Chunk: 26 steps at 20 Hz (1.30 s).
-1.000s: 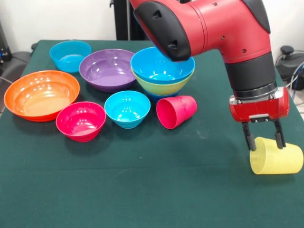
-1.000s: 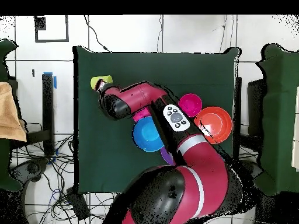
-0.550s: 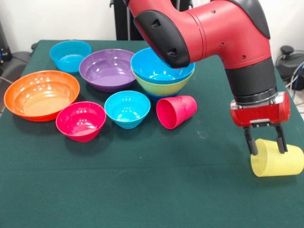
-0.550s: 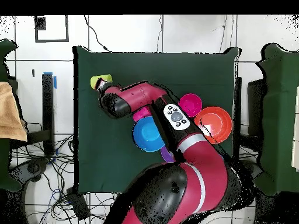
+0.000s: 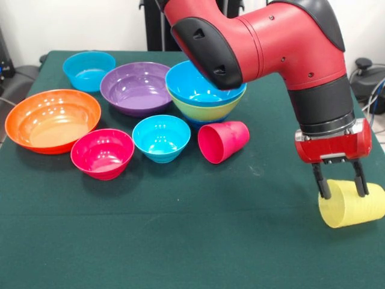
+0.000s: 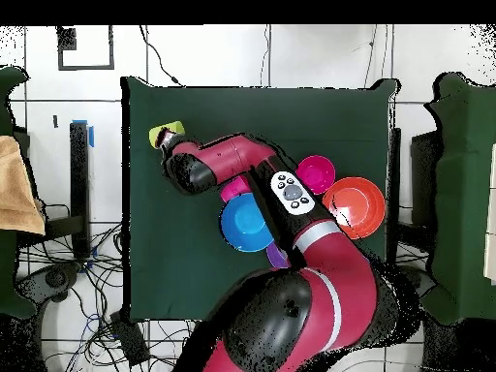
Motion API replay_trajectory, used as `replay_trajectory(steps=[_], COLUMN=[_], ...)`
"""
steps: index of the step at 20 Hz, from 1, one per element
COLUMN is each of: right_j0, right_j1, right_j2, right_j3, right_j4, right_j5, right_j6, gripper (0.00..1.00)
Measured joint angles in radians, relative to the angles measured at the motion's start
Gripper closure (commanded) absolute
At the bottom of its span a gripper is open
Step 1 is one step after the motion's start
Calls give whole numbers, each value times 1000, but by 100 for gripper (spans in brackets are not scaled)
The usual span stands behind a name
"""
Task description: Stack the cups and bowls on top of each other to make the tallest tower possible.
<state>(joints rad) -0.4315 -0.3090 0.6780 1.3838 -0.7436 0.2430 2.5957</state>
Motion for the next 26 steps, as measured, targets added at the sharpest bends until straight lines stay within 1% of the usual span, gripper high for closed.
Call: replay_trajectory(steps=[1, 2, 10, 19, 24, 26], right_j0=[0, 0, -1, -1, 11, 27], right_j1=[0, 3, 4, 4, -1, -11], right_j2=[0, 6, 28, 28, 17, 1], right_j3=[0, -1, -2, -2, -6, -7], right_j4=[0, 1, 1, 1, 1, 1], right_j5=[0, -3, -1, -1, -1, -1], right_j6=[0, 0, 0, 0, 0, 0], gripper=[0, 100, 100, 100, 100, 100])
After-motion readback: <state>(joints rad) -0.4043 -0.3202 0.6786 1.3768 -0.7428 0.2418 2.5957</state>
